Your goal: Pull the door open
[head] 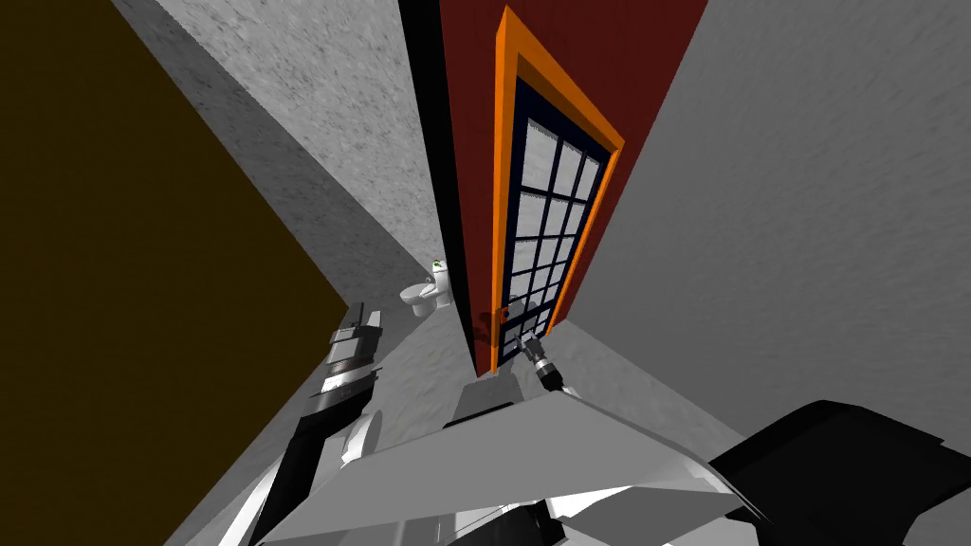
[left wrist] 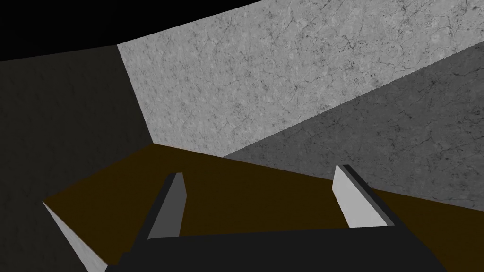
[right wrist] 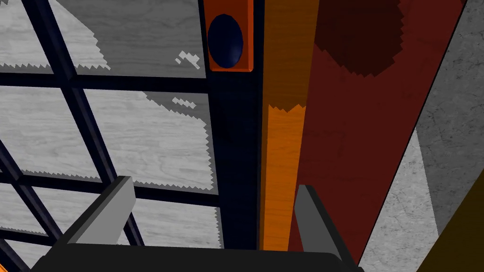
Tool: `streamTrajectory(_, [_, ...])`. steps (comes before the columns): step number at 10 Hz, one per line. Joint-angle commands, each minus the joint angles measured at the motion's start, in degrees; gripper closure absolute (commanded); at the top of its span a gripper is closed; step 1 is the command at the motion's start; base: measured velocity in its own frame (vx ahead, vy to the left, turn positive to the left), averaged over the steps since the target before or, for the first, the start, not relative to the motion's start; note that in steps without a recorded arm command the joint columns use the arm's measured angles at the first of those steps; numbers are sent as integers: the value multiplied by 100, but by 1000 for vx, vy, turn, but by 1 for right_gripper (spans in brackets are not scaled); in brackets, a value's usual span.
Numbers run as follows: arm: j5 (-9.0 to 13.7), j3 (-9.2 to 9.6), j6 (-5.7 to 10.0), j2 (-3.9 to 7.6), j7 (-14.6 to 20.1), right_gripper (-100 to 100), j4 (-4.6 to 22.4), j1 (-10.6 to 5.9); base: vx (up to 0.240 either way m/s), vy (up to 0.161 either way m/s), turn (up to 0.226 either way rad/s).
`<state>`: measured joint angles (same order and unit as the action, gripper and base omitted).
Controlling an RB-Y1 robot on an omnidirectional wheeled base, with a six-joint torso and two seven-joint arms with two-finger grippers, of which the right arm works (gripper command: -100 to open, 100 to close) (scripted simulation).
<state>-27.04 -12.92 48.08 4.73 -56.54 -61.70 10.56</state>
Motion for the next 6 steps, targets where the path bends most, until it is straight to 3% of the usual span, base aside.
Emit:
streamTrajectory(1, [-95,-21,77,-40,-162,-100,187,-31,32,-93,170])
streamTrajectory(4, [-260,-73,225,-104,-444,-100,585,-130,32,-130,183])
streamTrajectory(6, [-318,-92,277,-132,-544,-100,725,-165,22,-113,71])
